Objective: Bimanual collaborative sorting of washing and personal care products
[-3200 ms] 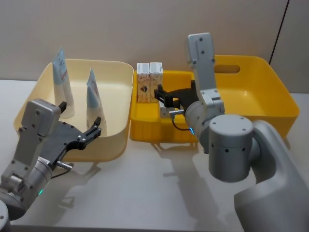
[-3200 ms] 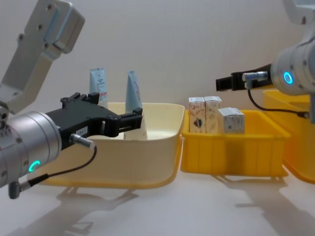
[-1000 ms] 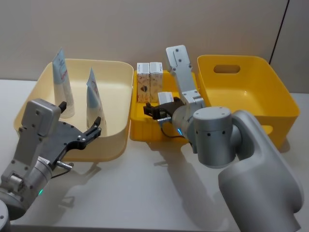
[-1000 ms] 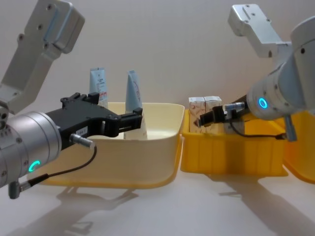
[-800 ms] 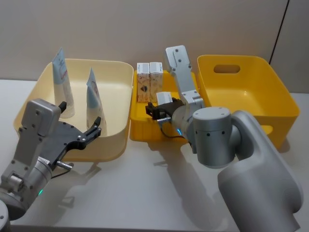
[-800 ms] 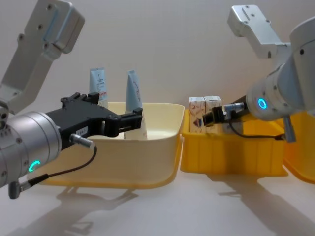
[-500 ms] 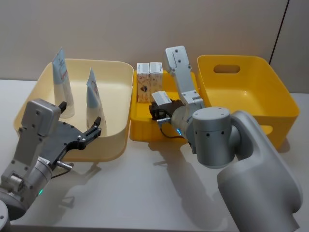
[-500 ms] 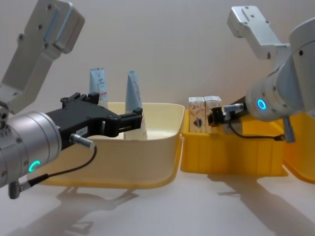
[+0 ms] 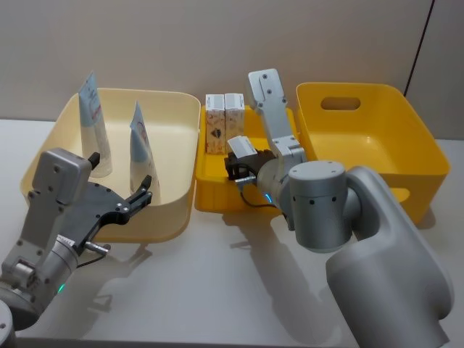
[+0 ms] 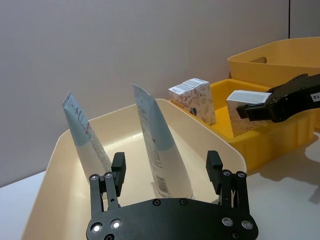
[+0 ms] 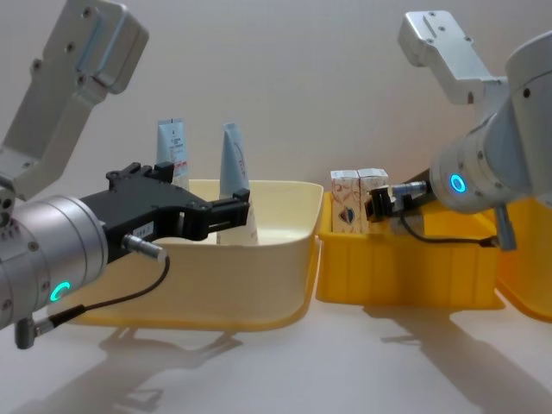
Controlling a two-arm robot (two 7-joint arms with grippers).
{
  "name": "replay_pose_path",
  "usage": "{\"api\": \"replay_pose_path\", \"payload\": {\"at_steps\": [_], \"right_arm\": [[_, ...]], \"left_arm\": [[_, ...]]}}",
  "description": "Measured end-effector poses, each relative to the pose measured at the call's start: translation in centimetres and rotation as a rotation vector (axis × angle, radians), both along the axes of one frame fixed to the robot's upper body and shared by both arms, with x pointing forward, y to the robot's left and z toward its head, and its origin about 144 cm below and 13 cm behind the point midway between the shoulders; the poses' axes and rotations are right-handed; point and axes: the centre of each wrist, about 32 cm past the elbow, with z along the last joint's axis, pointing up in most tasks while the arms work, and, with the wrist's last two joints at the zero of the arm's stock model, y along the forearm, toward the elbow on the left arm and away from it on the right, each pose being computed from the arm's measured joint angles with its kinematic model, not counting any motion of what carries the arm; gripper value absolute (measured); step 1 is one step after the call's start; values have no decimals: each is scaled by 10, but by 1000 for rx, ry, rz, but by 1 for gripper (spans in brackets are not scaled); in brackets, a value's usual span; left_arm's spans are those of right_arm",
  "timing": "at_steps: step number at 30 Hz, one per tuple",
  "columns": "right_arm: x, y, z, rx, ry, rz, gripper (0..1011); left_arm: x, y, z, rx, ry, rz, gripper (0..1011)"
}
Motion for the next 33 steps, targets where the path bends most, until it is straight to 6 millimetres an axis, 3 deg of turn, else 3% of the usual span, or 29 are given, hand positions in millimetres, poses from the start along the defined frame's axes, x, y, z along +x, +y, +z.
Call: {"api": "replay_pose_path", "payload": {"at_steps": [18, 33], "right_arm": [[0, 0, 1, 2, -9, 2, 408], [-5, -7, 32, 20, -157, 8, 409]], "left_arm": [[0, 0, 0, 0, 0, 0, 1003], [0, 0, 0, 0, 0, 0, 1003]]}}
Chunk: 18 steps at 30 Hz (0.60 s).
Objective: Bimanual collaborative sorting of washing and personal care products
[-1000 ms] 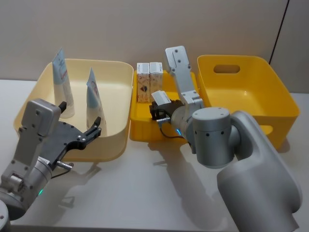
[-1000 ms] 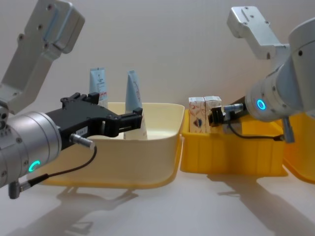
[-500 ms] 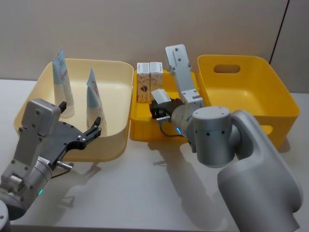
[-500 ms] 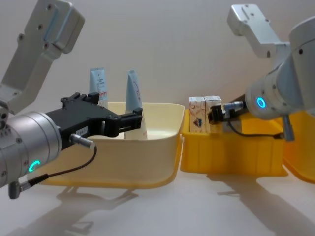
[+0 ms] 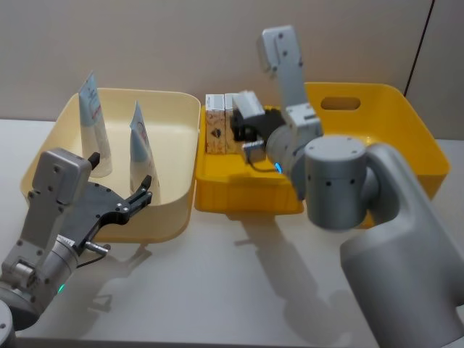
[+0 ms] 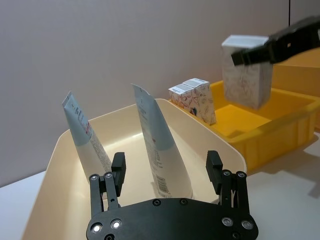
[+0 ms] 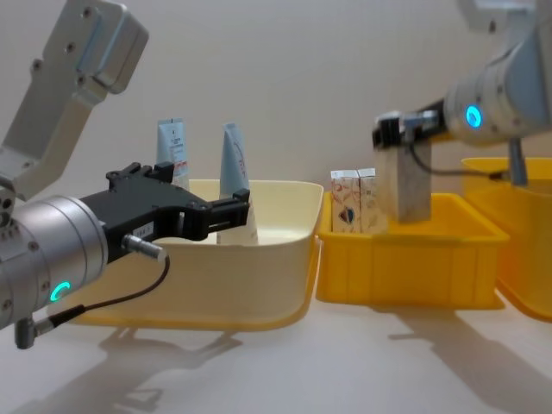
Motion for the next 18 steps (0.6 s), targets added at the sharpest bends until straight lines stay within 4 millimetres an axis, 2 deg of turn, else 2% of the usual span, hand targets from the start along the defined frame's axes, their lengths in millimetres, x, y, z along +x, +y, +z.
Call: {"api": "replay_pose_path", "payload": {"at_steps": [11, 18], "right_arm": [[3, -19, 37, 10, -165, -32, 409], [8, -34, 52, -6, -246, -96, 408]], "left_arm": [[0, 0, 0, 0, 0, 0, 1002], [0, 0, 0, 0, 0, 0, 1003]]}}
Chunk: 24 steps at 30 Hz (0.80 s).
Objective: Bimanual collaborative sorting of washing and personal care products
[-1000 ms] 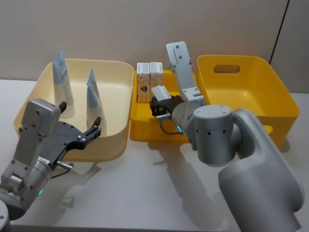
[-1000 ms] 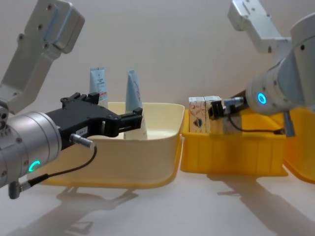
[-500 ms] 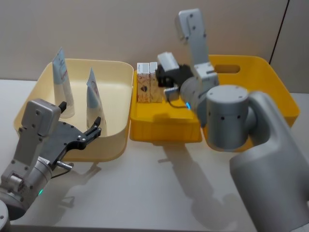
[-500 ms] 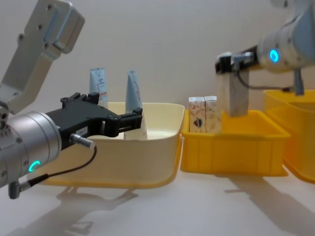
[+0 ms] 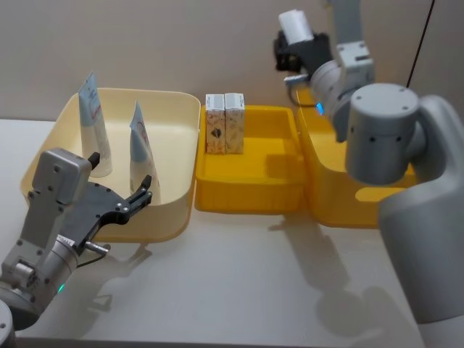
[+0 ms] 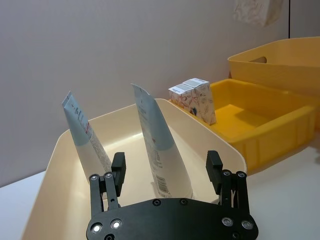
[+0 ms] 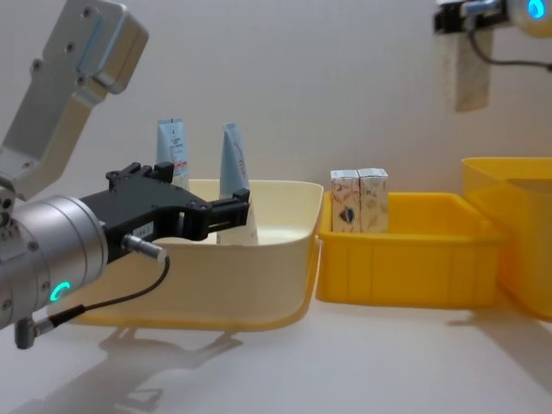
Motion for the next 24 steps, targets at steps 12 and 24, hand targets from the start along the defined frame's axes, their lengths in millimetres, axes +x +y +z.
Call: {"api": "replay_pose_path", "payload": {"at_steps": [12, 24], "right_arm": [[10, -31, 7, -31, -42, -150, 408], [24, -71, -7, -59, 57, -311, 409]], "left_arm": [[0, 0, 0, 0, 0, 0, 1003], [0, 0, 0, 0, 0, 0, 1003]]}}
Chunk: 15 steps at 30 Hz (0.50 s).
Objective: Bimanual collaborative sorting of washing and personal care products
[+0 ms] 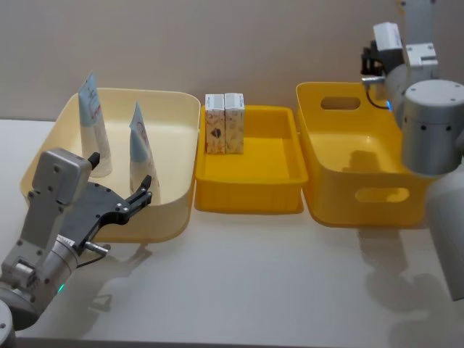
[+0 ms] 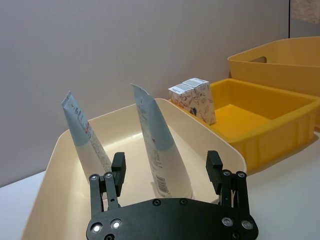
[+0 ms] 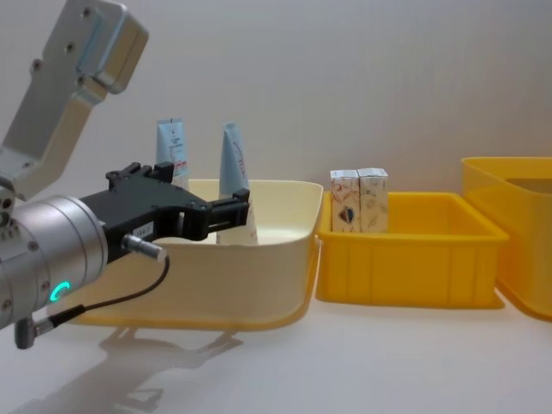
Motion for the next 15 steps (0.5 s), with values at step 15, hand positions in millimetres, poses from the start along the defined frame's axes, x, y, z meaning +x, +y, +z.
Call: {"api": "replay_pose_path", "payload": {"at_steps": [15], "right_arm": [[7, -23, -10, -2, 65, -83, 410]], "left_arm": [[0, 0, 0, 0, 0, 0, 1003]]}}
